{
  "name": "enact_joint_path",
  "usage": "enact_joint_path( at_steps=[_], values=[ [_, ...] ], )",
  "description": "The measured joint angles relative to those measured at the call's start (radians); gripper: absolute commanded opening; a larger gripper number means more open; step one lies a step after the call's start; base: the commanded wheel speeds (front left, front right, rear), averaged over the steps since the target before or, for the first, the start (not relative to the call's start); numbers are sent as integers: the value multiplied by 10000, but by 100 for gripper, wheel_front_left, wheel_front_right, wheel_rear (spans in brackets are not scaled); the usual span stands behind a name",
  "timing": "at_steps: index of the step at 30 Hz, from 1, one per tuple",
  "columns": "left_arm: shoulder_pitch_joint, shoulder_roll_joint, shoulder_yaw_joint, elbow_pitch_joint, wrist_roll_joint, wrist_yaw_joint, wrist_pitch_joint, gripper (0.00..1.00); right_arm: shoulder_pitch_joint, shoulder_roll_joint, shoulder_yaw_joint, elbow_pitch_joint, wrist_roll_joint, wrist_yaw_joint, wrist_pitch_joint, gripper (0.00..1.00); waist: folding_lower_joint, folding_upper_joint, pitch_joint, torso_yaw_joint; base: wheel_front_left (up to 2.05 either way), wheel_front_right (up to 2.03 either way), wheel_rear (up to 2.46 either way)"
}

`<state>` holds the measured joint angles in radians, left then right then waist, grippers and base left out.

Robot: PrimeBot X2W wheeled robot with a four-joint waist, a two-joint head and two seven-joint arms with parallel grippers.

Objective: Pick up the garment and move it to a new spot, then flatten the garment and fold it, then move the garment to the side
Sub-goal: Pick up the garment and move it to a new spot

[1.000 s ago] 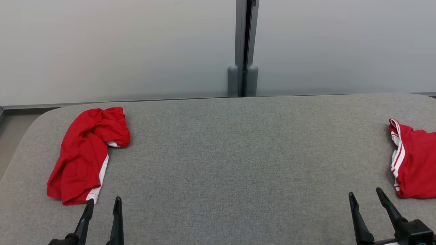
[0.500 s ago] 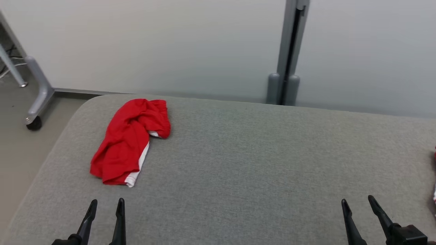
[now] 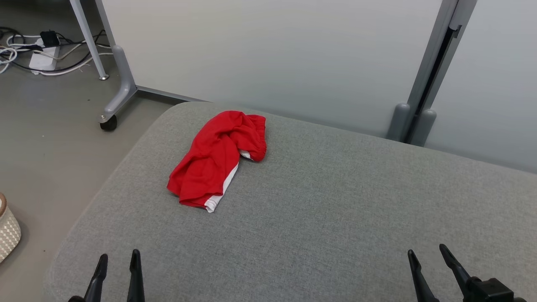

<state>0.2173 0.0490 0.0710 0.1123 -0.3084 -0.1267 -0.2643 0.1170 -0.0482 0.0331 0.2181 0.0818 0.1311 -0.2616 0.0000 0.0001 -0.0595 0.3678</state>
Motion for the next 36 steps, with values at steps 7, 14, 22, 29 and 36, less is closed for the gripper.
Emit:
enact_joint_path(
  at_steps=[7, 14, 22, 29, 36],
  values=[
    [-1867, 71, -677, 420, -631, -6, 0, 100, -463, 2, -382, -176, -679, 0, 0, 100, 0, 0, 973, -211, 0, 0, 0],
    [-5843, 1578, -2416, 2452, -1827, -25, 652, 100, -1835, -332, -698, -656, -1434, -2, 0, 100, 0, -1, 3172, -512, 0, 0, 0],
    [-8612, 2673, -3150, 5085, -3026, -31, 1404, 100, -2739, -581, -330, -997, -1557, 0, 0, 100, 0, 0, 4878, -973, 0, 0, 0],
    [-9913, 3030, -3703, 7402, -4031, -31, 2518, 100, -3042, -604, -249, -1358, -1476, 0, -36, 100, 0, 0, 5610, -1835, 0, 0, 0],
    [-10213, 3233, -4429, 8253, -4544, -38, 2853, 0, -3068, -533, -305, -1319, -1346, 0, -40, 100, 0, 0, 5557, -2305, 0, 0, 0]
  ],
)
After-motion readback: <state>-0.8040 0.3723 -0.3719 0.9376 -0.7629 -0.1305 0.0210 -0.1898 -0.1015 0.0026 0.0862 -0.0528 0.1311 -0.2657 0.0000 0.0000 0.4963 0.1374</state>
